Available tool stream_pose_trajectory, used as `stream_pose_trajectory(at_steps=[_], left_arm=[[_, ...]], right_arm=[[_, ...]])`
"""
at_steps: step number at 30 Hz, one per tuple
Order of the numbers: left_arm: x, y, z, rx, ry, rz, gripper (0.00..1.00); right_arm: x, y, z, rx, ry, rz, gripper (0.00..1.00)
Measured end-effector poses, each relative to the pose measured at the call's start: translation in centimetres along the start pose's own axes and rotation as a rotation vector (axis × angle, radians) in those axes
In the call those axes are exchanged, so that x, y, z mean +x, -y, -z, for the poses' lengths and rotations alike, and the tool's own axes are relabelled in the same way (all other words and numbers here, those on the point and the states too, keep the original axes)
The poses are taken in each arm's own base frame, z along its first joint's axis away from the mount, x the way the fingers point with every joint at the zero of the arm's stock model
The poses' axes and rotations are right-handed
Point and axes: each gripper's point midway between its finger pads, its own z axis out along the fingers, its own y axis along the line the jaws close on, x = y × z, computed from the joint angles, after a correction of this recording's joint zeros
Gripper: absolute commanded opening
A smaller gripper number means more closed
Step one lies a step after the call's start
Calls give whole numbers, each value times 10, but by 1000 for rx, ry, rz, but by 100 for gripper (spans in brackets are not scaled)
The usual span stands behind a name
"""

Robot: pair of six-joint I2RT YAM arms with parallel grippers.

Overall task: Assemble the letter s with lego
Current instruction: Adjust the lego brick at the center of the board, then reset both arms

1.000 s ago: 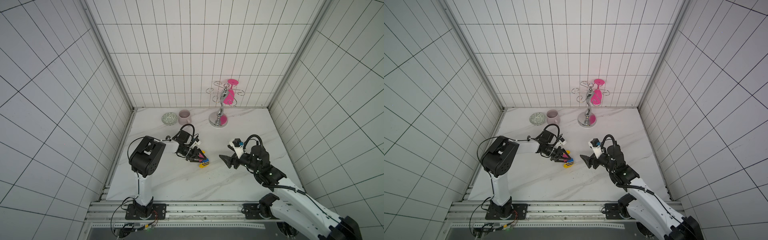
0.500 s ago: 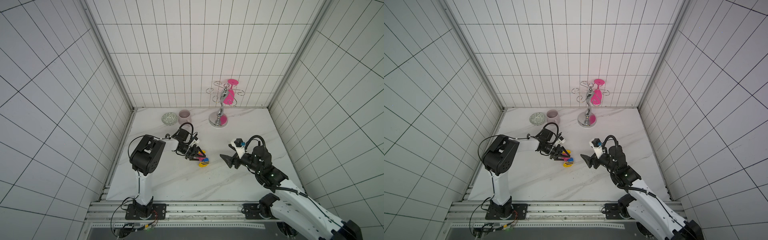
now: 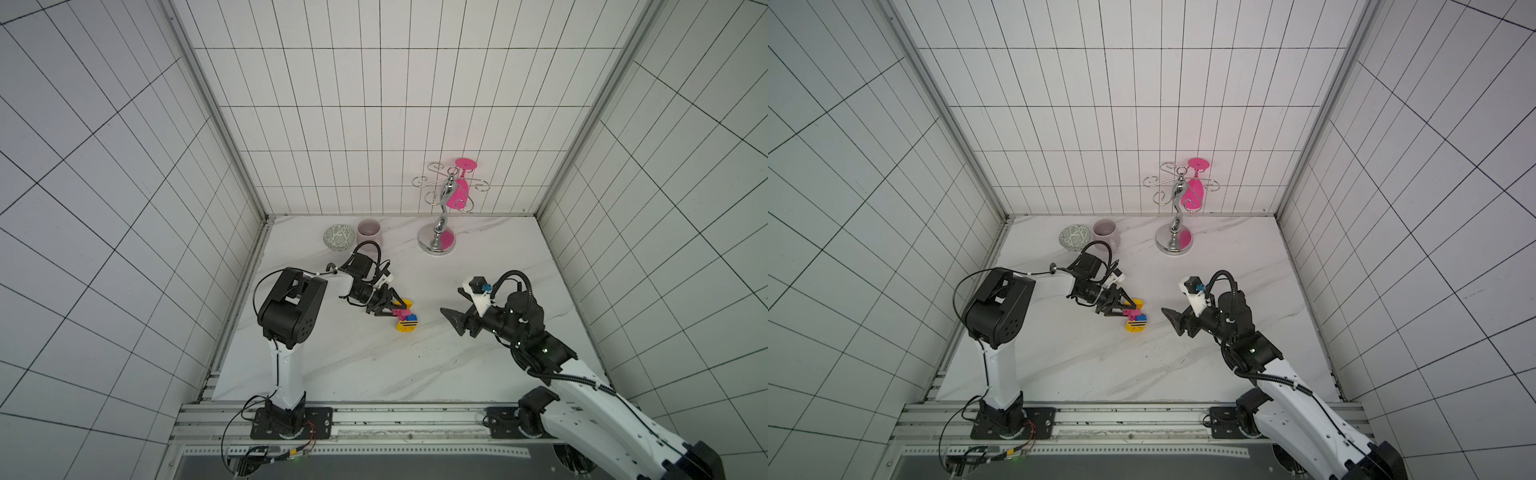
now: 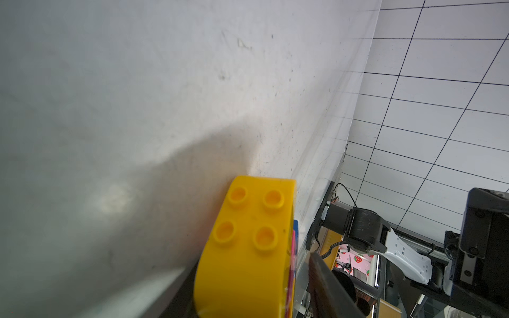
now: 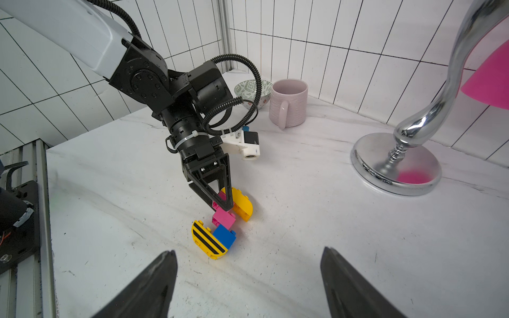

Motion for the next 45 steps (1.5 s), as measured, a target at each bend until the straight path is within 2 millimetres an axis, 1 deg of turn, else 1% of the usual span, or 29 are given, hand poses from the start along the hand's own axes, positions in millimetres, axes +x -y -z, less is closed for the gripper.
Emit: stream_pose_trajectory(at_steps=[5, 14, 16, 19, 20, 22, 23, 24, 25, 26, 27, 29, 31, 32, 34, 35, 36, 37, 39, 40, 42, 43, 45], left_arm=[[-6, -6, 9, -1, 23, 13, 48], [-11, -10, 18, -21, 52, 11, 49], [-11, -12, 21, -32, 63, 11, 49], [-10, -17, 30, -65, 93, 21, 52], [-11, -19, 36, -85, 110, 27, 54], [-12, -25, 50, -151, 153, 39, 55], [-13, -26, 59, -183, 176, 40, 58], [-14, -26, 68, -217, 202, 36, 61], [-15, -24, 80, -251, 237, 25, 61], [-17, -18, 93, -277, 275, 7, 63], [-19, -10, 107, -299, 323, -23, 69], [-24, 14, 140, -343, 447, -116, 74], [-24, 41, 178, -394, 604, -237, 85], [-23, 53, 197, -422, 686, -297, 88], [-17, 72, 231, -474, 856, -414, 91], [-15, 76, 244, -498, 925, -455, 91], [-12, 75, 255, -524, 995, -494, 91], [-10, 71, 263, -549, 1047, -512, 91], [-9, 49, 278, -601, 1126, -499, 91], [-9, 32, 284, -632, 1151, -470, 91], [-5, 0, 292, -686, 1179, -408, 91], [-3, -13, 296, -709, 1196, -382, 91], [0, -31, 304, -736, 1228, -357, 91]], right_arm=[[0, 1, 0, 0, 2, -1, 85], [-2, 2, 1, 5, 8, -1, 85], [-2, 2, 1, 4, 10, 0, 87], [-1, 4, 1, 10, 6, -4, 89], [1, 6, 0, 16, 0, -10, 90], [7, 12, -4, 31, -26, -32, 91], [11, 16, -7, 41, -44, -46, 90], [14, 22, -11, 55, -66, -65, 91], [16, 29, -14, 72, -89, -82, 91], [17, 36, -17, 93, -107, -98, 90], [16, 45, -20, 116, -119, -115, 91], [17, 70, -22, 181, -139, -162, 90], [21, 103, -19, 266, -145, -226, 91], [25, 119, -15, 310, -144, -255, 90], [41, 158, -3, 425, -153, -329, 89], [49, 175, 3, 476, -156, -358, 89], [58, 194, 10, 532, -158, -388, 89], [67, 210, 16, 582, -161, -414, 89], [83, 232, 22, 653, -172, -439, 88], [90, 238, 23, 673, -183, -443, 88], [99, 242, 21, 691, -191, -428, 89], [102, 243, 22, 701, -187, -413, 90], [109, 243, 24, 718, -177, -381, 90]])
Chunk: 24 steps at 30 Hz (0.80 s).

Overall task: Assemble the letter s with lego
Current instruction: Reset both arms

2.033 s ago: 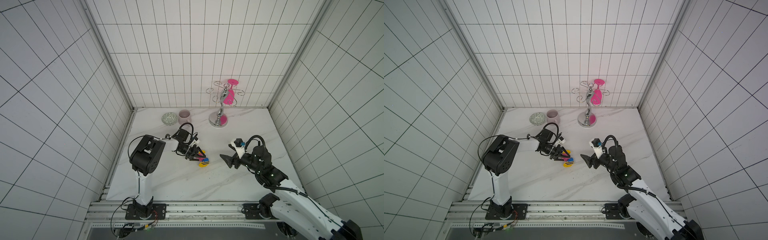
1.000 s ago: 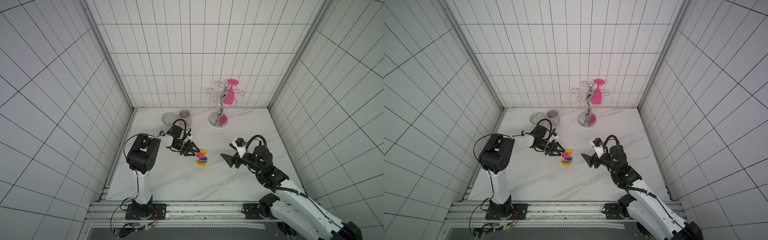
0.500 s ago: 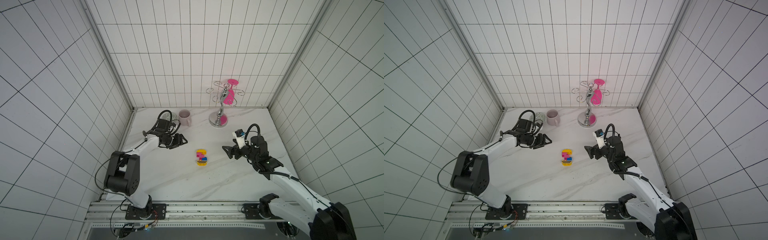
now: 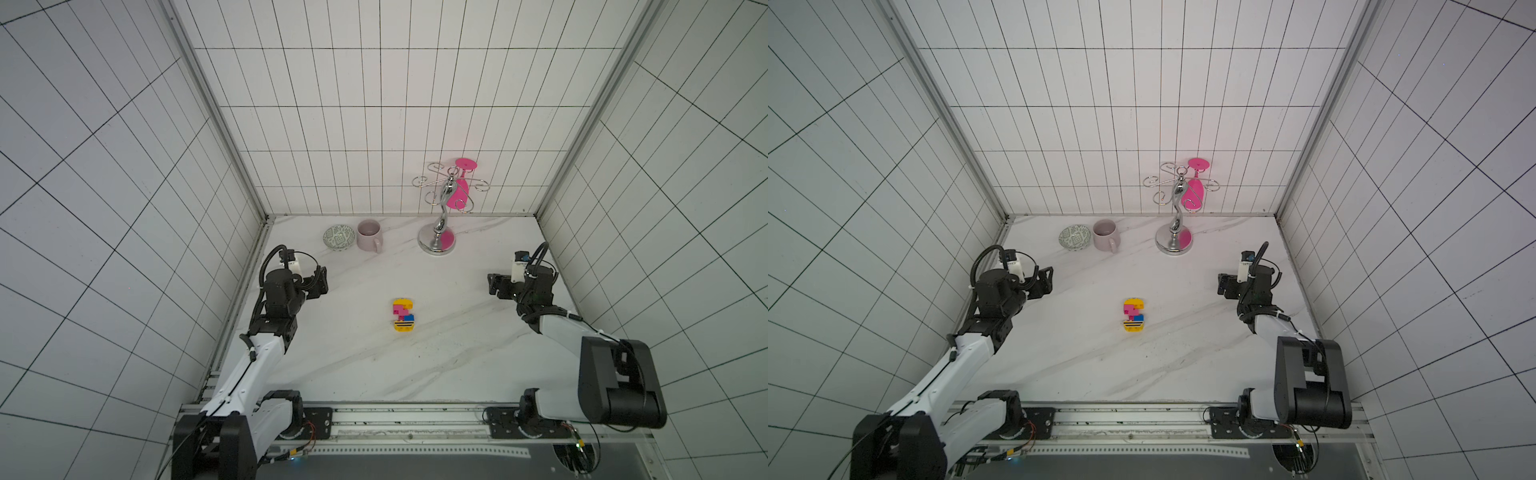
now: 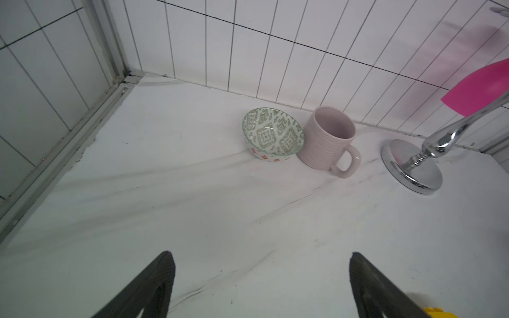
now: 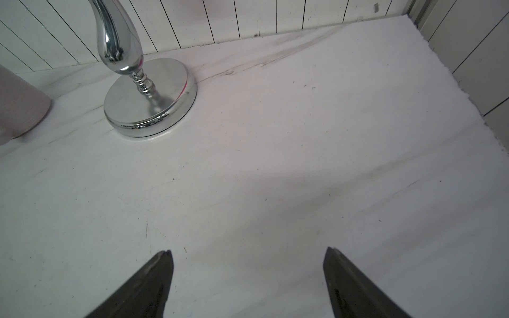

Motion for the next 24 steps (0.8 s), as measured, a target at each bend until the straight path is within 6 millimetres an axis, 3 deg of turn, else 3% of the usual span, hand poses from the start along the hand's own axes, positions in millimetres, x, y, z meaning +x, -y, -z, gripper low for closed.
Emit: stream_pose_trajectory(at_steps=[5, 10, 12, 17, 18, 24], left_arm=[[7, -19, -14, -32, 63, -27, 91], [39, -27, -40, -13, 42, -69, 90], [47, -27, -47, 3, 30, -89, 90], [49, -26, -62, 35, 61, -125, 90], [51, -27, -66, 33, 56, -126, 94], [45, -32, -76, 26, 66, -130, 98]], right_arm=[[2, 2, -10, 3, 70, 26, 90], [27, 3, -17, -5, 67, 35, 91], [23, 2, -17, -12, 82, 41, 92], [19, 1, -17, -15, 98, 53, 99], [18, 1, -17, -15, 99, 55, 99], [17, 0, -17, -16, 103, 58, 98]])
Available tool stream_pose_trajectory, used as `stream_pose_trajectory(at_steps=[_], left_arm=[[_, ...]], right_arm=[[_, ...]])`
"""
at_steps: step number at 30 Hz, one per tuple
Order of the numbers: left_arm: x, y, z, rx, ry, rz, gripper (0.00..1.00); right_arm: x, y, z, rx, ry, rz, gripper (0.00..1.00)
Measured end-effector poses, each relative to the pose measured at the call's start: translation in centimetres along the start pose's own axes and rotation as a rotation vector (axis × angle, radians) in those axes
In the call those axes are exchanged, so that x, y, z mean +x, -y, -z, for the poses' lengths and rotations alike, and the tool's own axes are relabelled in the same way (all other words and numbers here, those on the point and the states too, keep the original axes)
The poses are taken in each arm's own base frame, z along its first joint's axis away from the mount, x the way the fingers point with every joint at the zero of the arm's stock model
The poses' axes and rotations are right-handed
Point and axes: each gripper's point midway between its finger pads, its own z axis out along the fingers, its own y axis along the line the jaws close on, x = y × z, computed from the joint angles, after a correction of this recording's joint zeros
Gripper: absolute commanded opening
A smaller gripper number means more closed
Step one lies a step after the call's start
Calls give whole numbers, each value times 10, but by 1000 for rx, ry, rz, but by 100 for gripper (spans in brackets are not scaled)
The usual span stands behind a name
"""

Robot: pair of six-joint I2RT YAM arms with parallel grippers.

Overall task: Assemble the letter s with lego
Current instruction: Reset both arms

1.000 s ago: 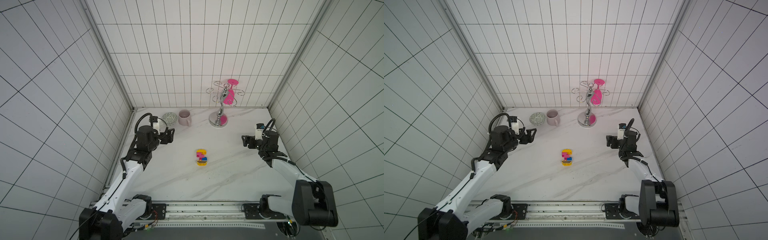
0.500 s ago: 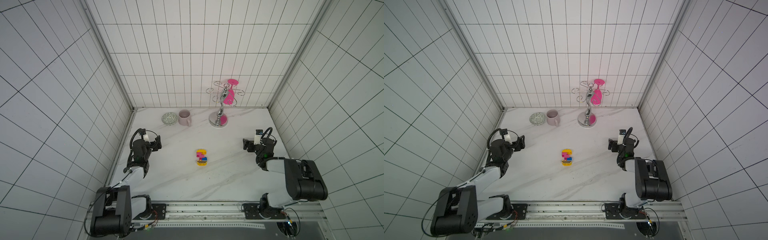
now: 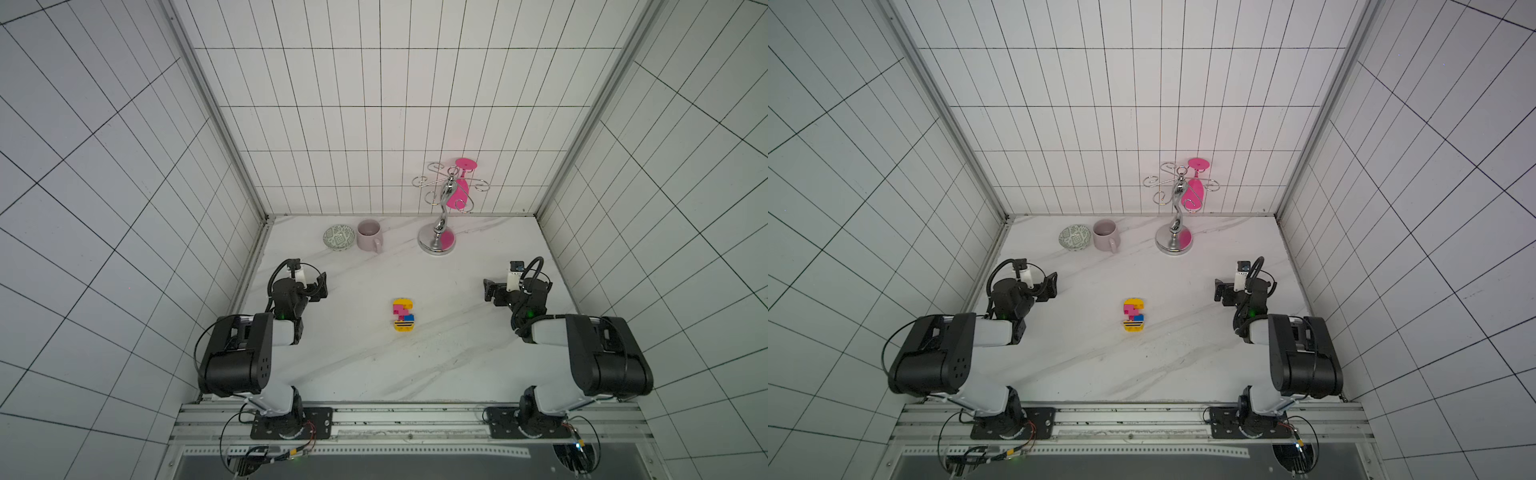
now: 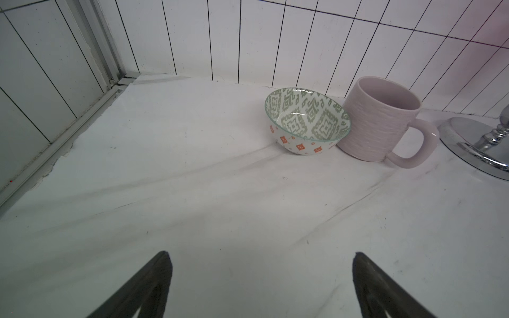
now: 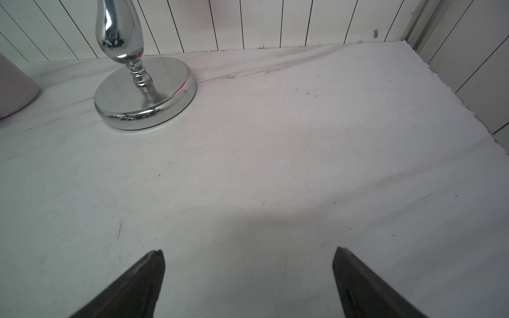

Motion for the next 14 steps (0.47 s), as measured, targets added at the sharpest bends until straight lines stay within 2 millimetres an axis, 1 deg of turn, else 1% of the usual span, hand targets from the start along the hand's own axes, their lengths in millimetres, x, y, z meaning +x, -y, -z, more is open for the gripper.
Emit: stream_pose_trajectory(at_steps=[3, 14], left_arm=[[-5, 1, -1, 3, 14, -5, 98], [-5, 1, -1, 5, 15, -5, 98]], right_arm=[[0, 0, 0, 0, 1, 0, 98], [-1, 1, 0, 7, 3, 2, 98]])
